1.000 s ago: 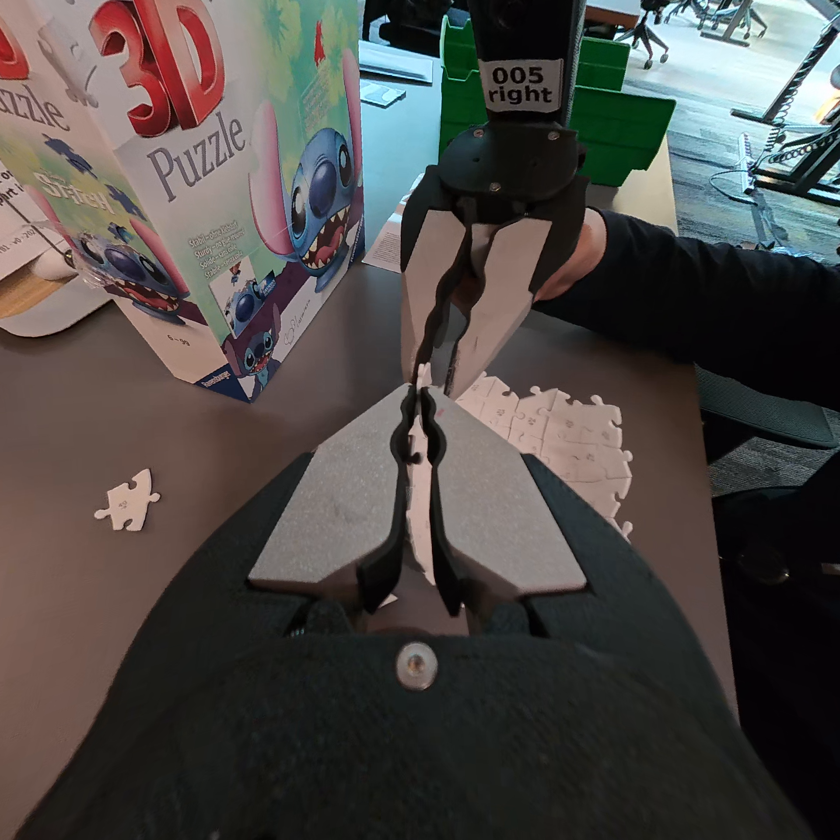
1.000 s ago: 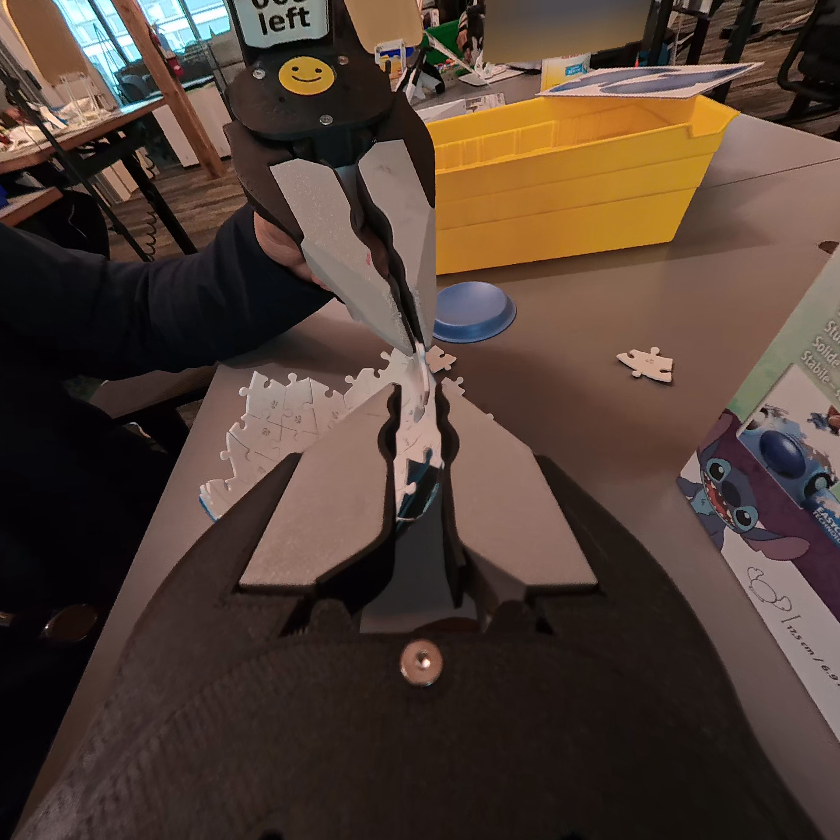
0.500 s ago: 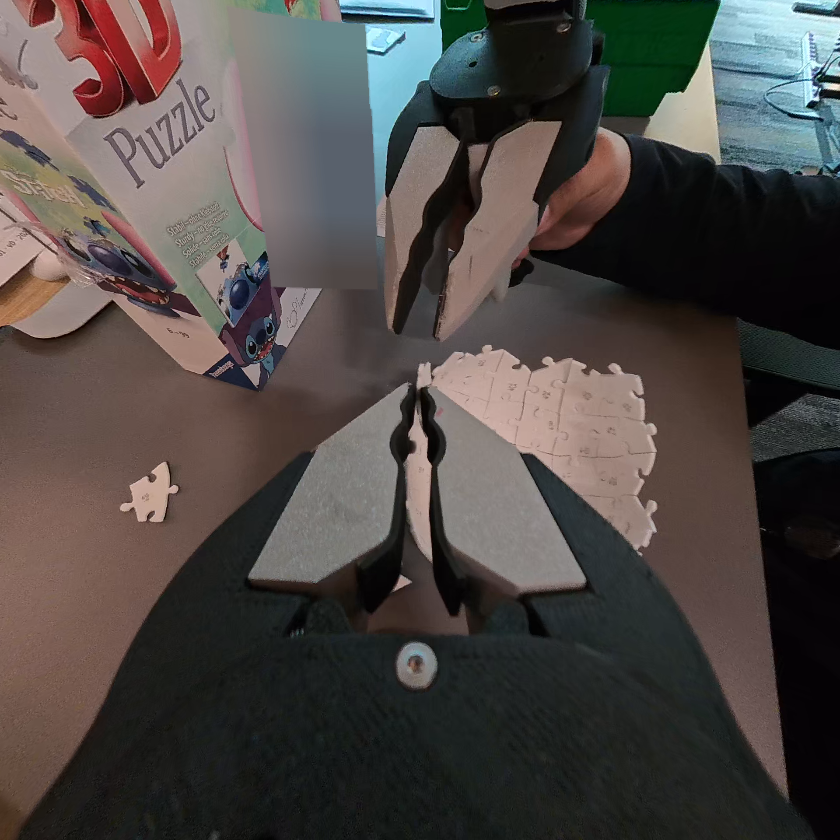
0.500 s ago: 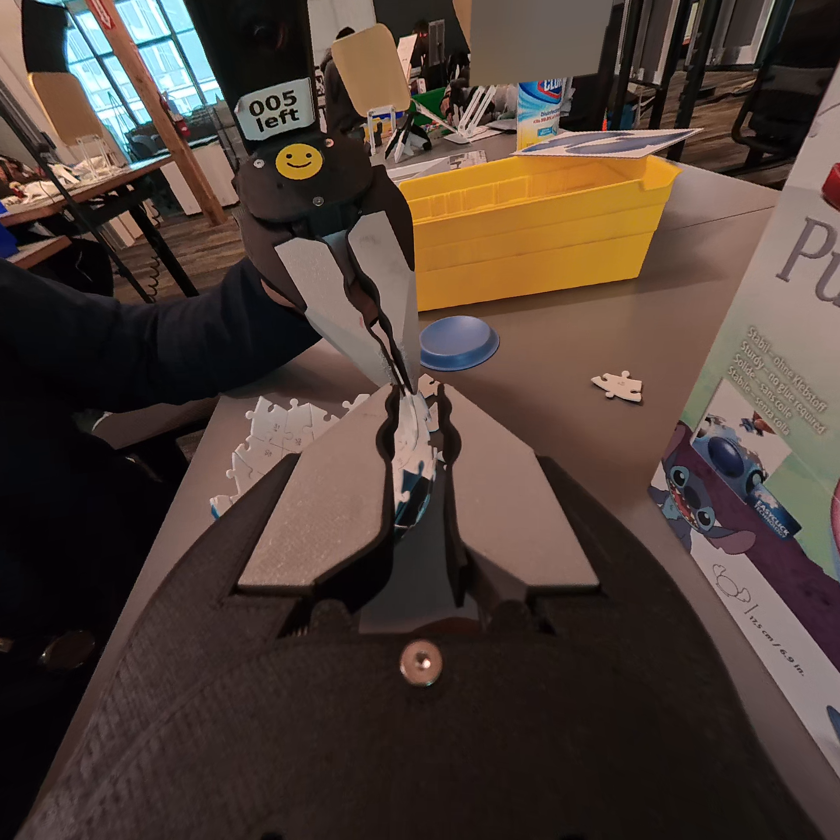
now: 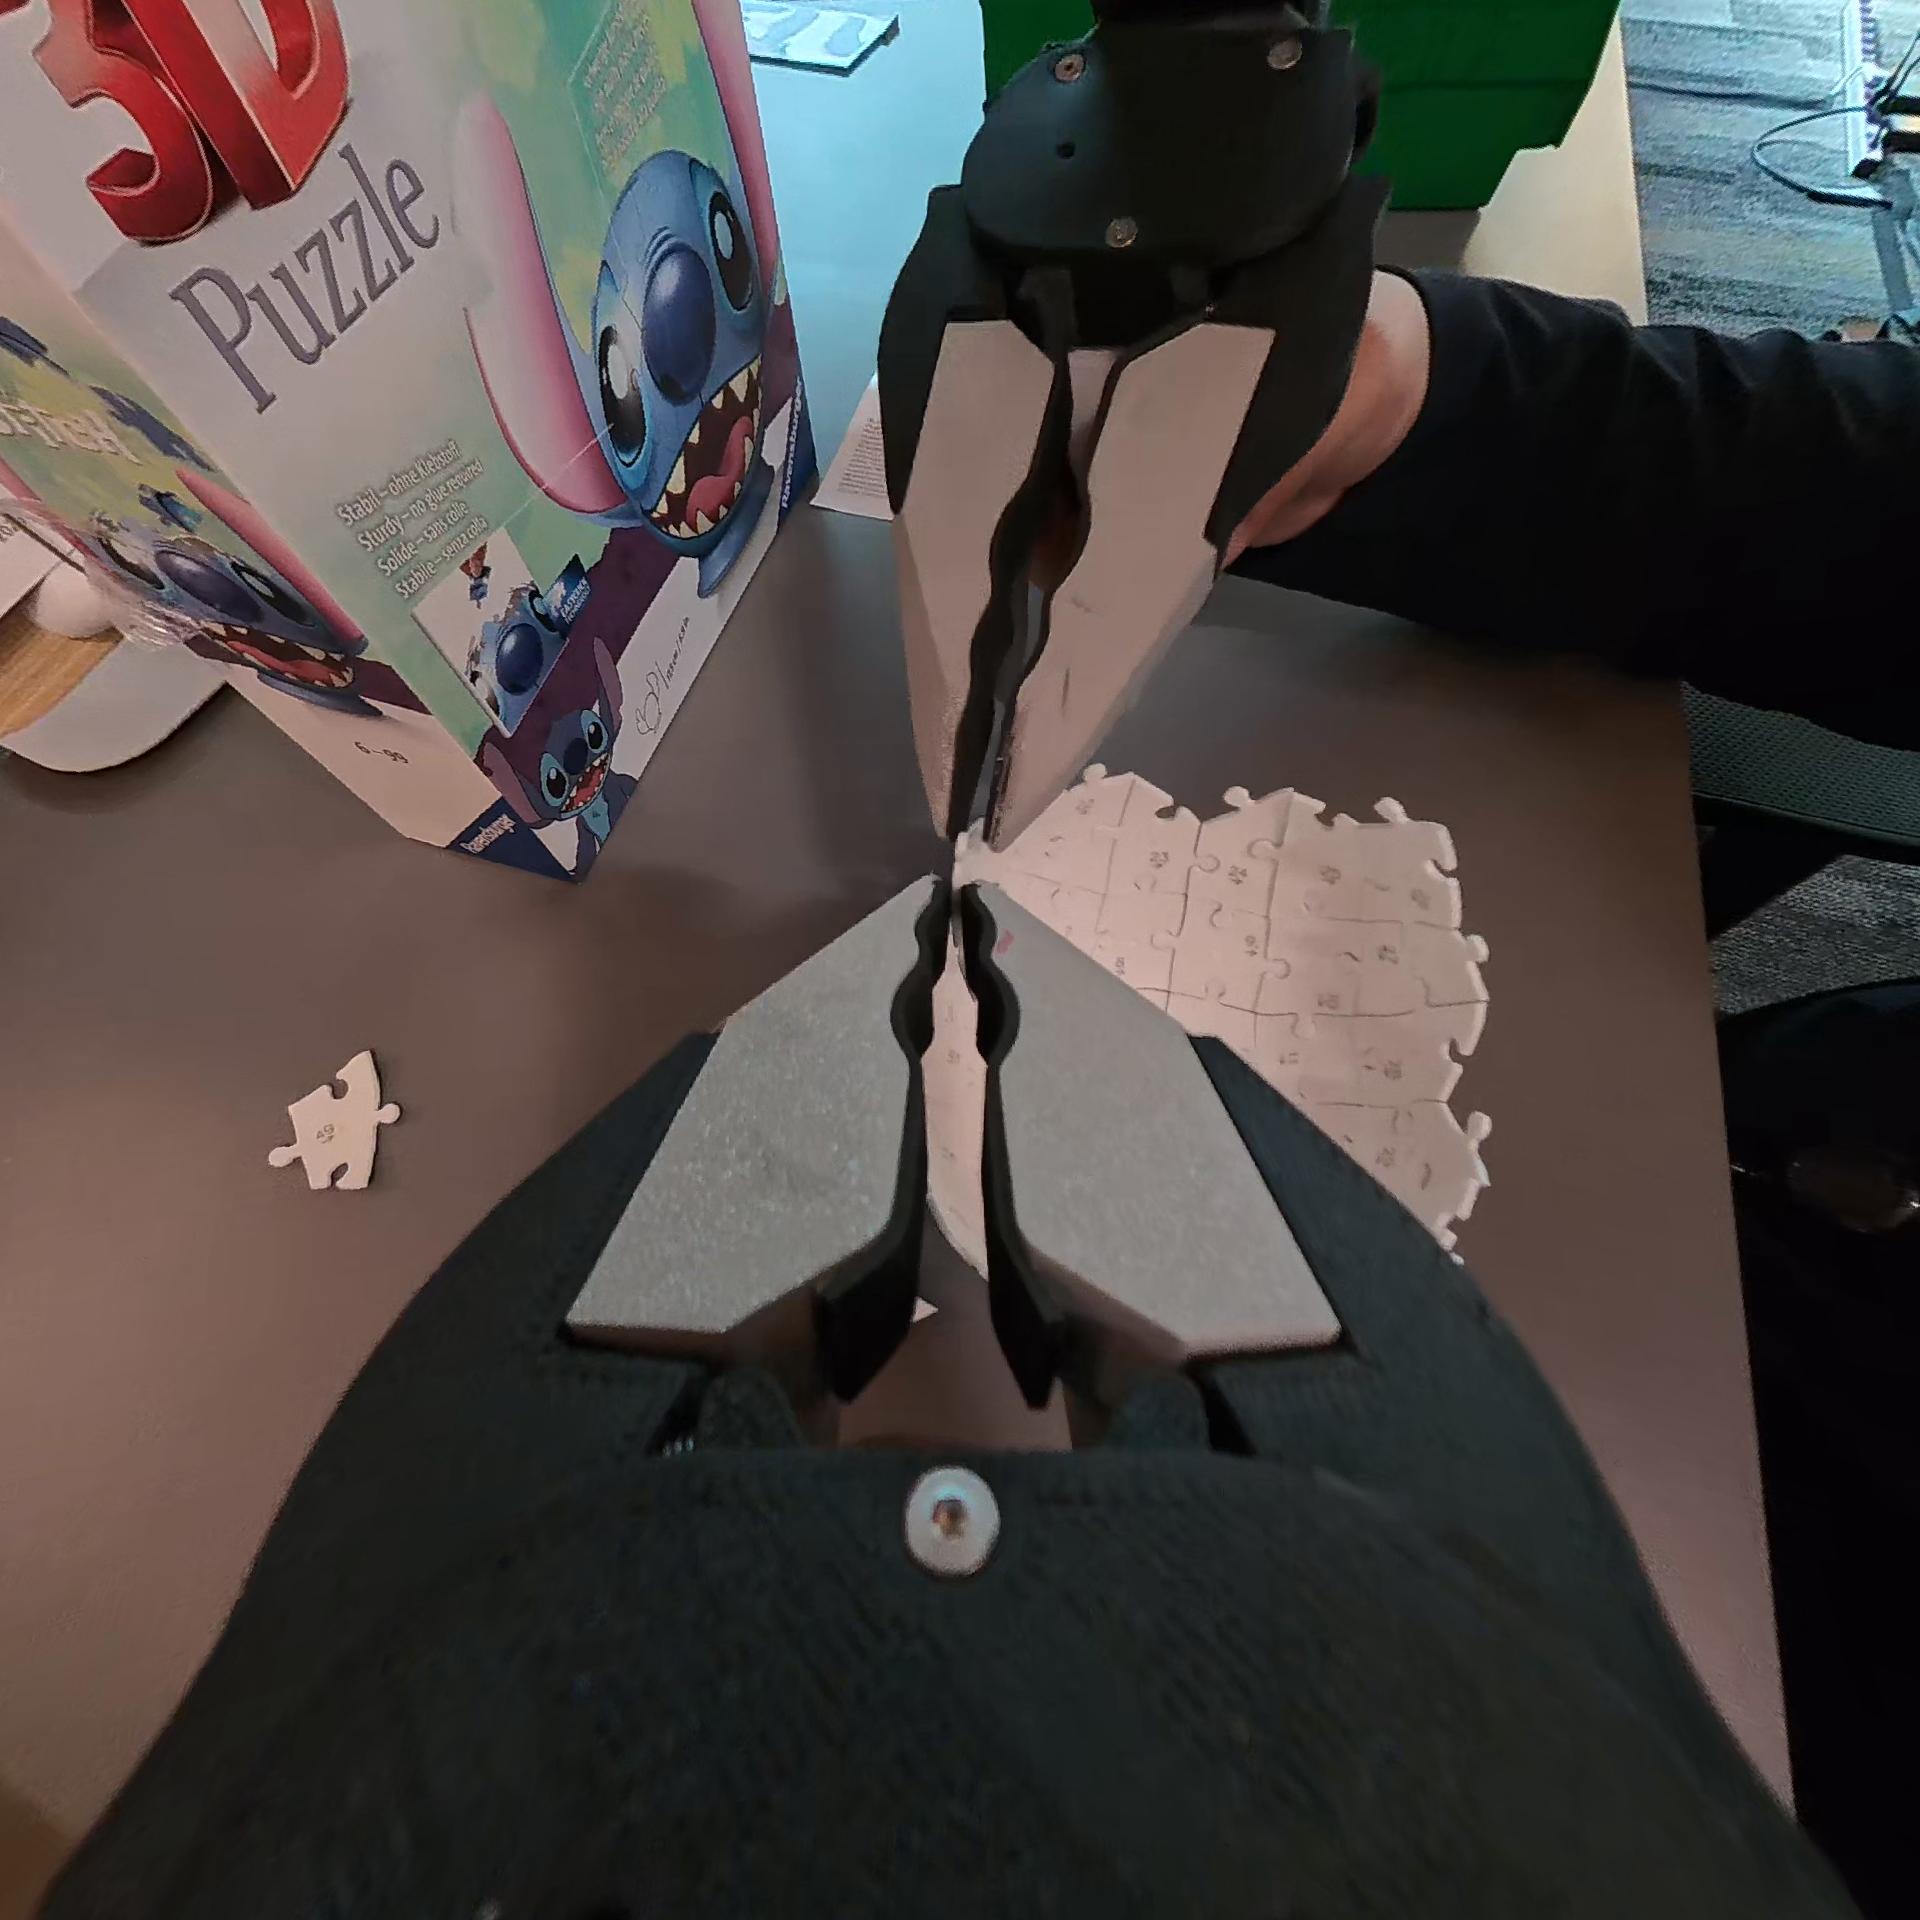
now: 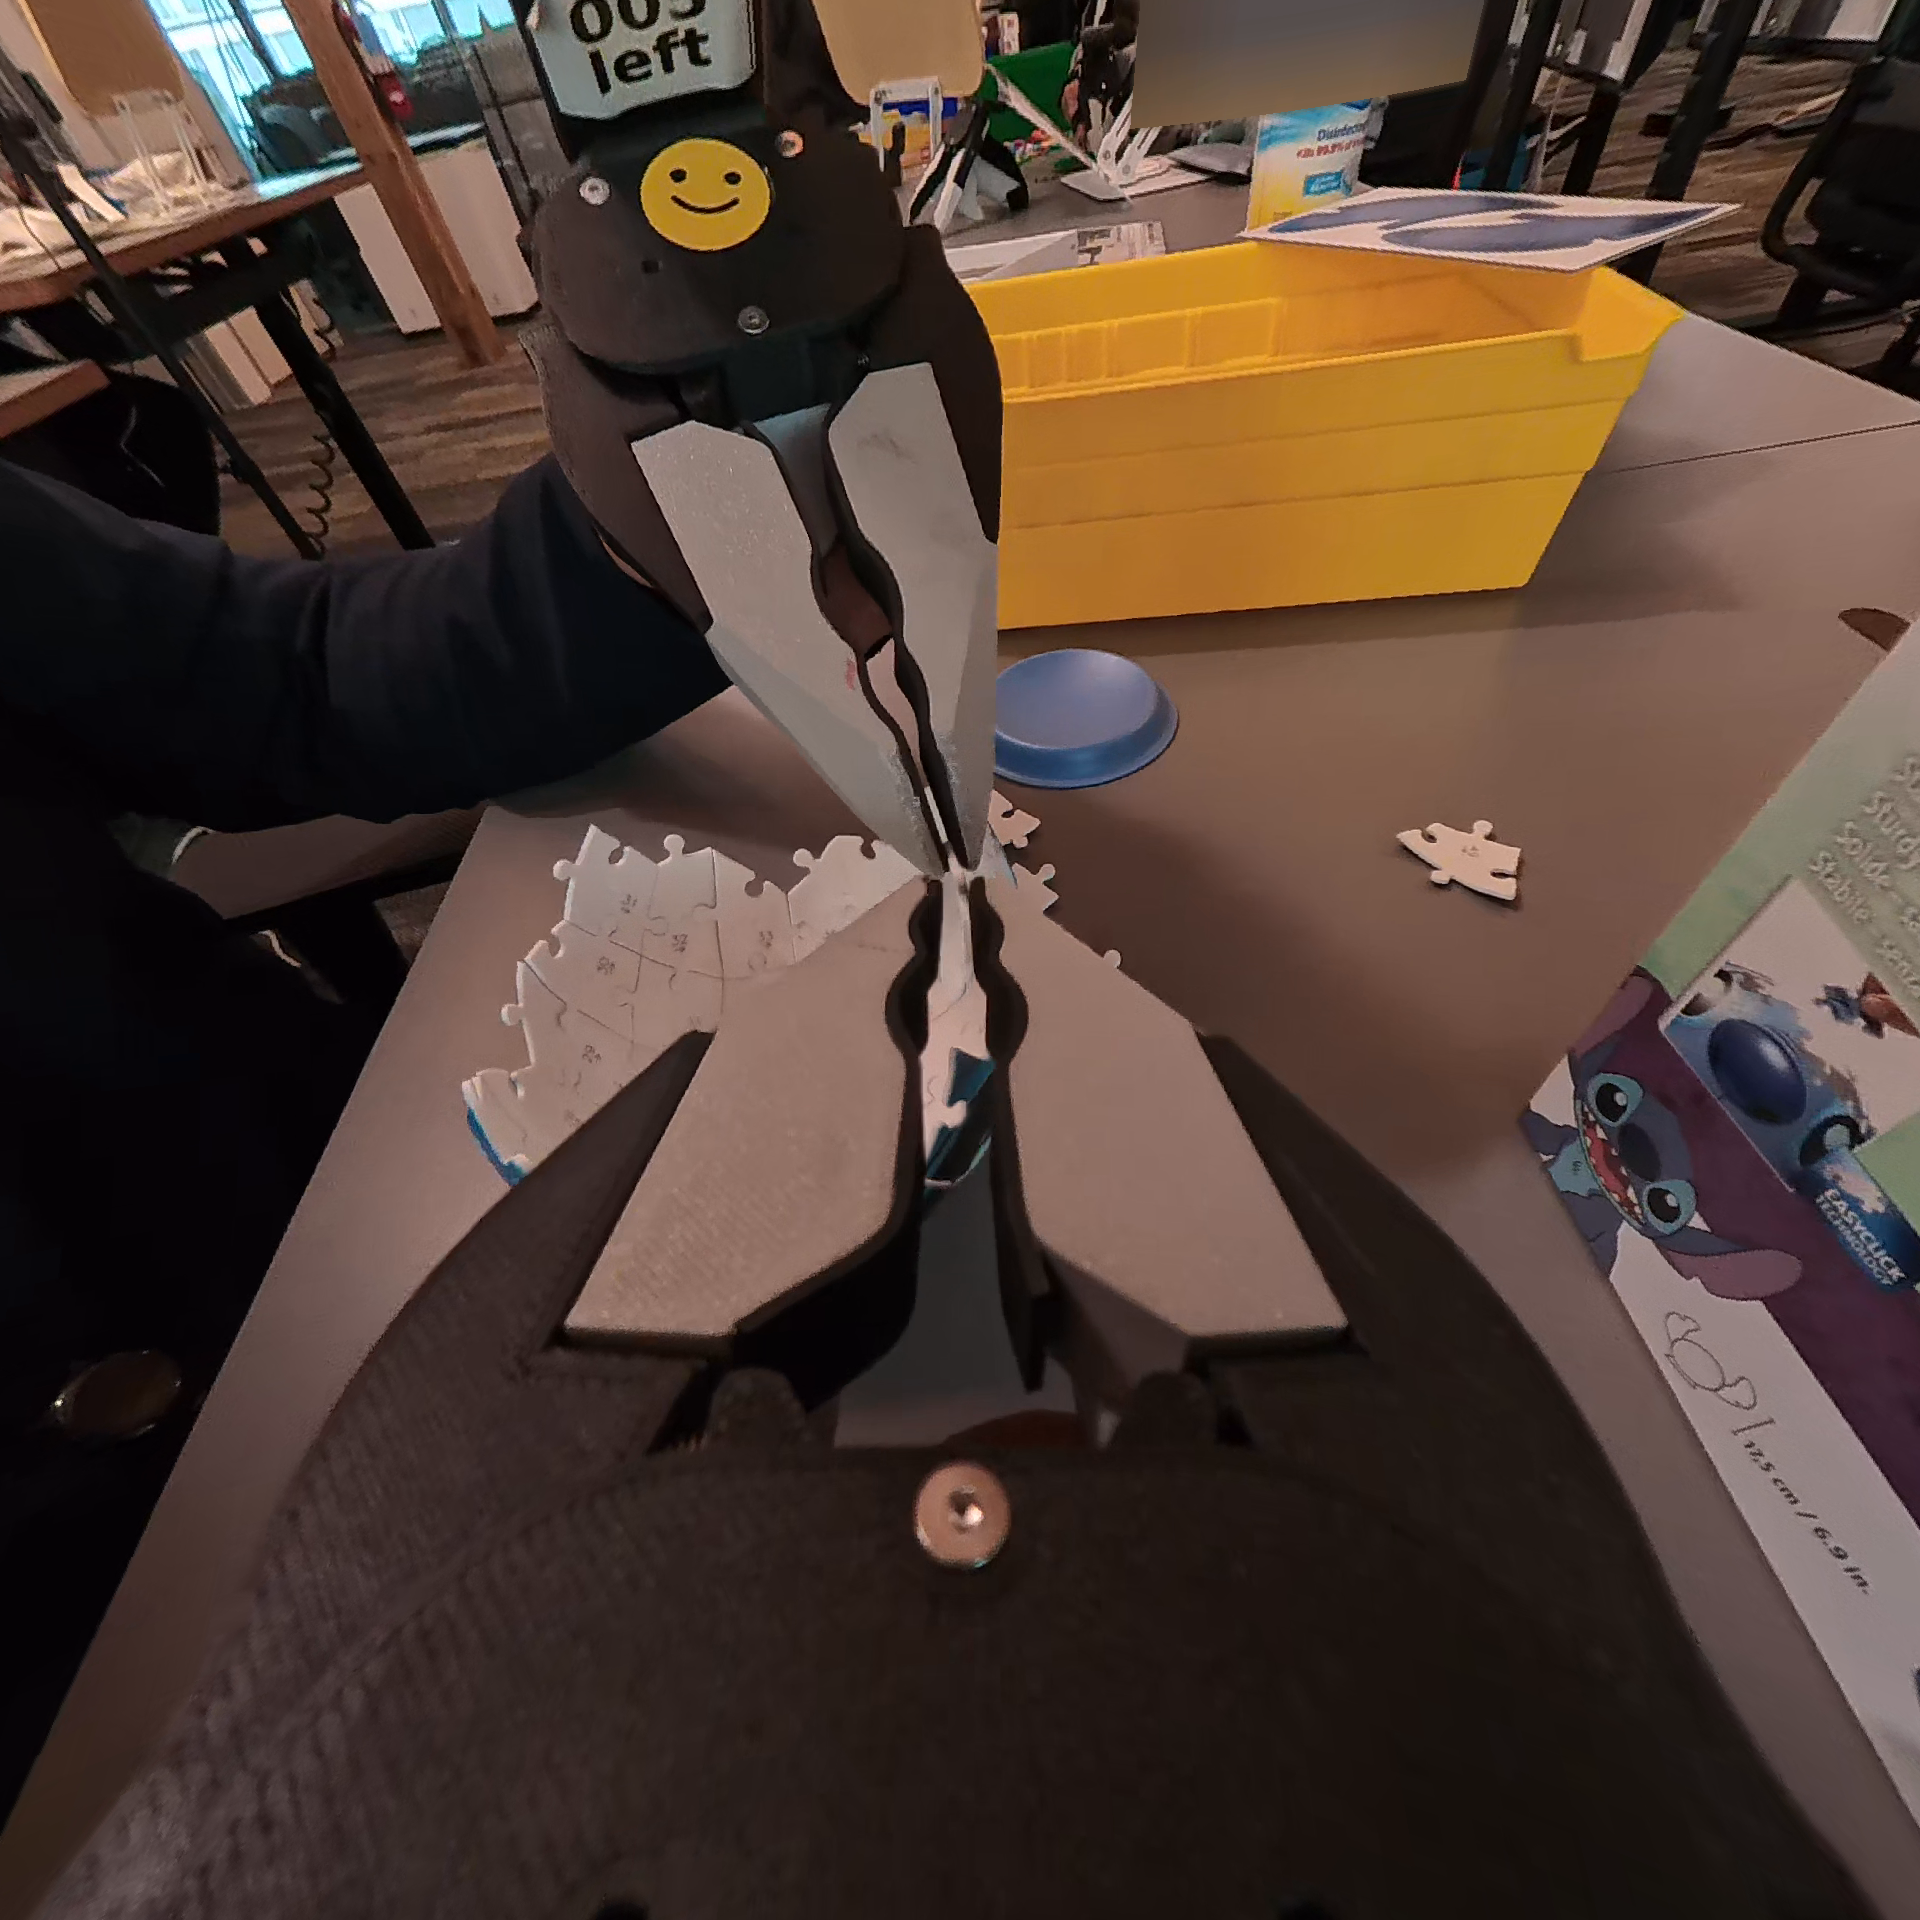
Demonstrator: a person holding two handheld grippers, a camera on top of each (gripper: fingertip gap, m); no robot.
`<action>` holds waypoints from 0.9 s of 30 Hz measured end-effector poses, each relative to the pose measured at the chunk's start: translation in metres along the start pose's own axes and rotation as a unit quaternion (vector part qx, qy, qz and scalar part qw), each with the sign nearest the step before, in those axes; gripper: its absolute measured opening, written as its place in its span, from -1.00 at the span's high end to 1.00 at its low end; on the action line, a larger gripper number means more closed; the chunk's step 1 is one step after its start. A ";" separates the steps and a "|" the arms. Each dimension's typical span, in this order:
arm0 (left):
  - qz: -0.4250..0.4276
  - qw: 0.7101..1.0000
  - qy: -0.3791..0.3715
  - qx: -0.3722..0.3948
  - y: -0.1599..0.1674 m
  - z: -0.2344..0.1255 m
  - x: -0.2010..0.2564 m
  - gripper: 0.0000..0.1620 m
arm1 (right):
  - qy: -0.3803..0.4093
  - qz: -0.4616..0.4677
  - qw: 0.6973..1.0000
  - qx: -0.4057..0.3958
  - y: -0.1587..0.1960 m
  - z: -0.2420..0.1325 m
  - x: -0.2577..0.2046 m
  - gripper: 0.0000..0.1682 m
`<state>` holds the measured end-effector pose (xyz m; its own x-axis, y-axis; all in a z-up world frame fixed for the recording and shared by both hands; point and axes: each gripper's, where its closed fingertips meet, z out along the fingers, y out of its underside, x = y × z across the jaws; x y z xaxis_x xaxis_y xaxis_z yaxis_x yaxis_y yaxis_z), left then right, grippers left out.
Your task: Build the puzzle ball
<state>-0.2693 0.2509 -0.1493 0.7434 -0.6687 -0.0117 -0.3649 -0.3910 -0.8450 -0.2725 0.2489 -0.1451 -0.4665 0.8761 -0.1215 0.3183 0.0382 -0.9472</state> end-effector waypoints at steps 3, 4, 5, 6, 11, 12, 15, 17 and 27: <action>0.001 1.000 0.001 0.001 -0.001 0.000 0.001 1.00 | 0.007 -0.010 1.000 -0.012 0.004 0.002 0.001 0.98; 0.002 1.000 0.002 0.001 -0.001 -0.001 0.001 1.00 | 0.007 -0.011 1.000 -0.015 0.005 0.003 0.001 0.99; 0.003 1.000 0.002 0.001 -0.001 -0.001 0.001 1.00 | 0.008 -0.014 1.000 -0.017 0.006 0.004 0.001 1.00; 0.003 1.000 0.001 -0.001 0.000 -0.001 0.001 1.00 | 0.010 -0.016 1.000 -0.019 0.006 0.004 0.001 1.00; 0.001 1.000 0.000 -0.002 0.001 0.000 0.000 0.99 | 0.011 -0.015 1.000 -0.022 0.007 0.005 0.002 1.00; -0.001 1.000 0.001 -0.001 0.000 0.000 0.000 0.99 | 0.010 -0.013 1.000 -0.021 0.007 0.005 0.002 1.00; -0.012 1.000 0.006 0.005 -0.001 0.000 -0.001 1.00 | 0.006 -0.004 1.000 -0.016 0.006 0.004 0.002 1.00; -0.023 1.000 0.010 0.007 -0.001 0.000 -0.002 1.00 | 0.005 0.001 1.000 -0.014 0.006 0.005 0.002 1.00; -0.054 0.997 0.005 0.050 -0.012 -0.018 -0.014 0.84 | 0.025 -0.004 1.000 -0.003 0.001 0.002 0.007 1.00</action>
<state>-0.2853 0.2533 -0.1296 0.7697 -0.6323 0.0874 -0.2245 -0.3963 -0.8903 -0.2768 0.2547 -0.1478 -0.4264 0.8991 -0.0994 0.3203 0.0473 -0.9461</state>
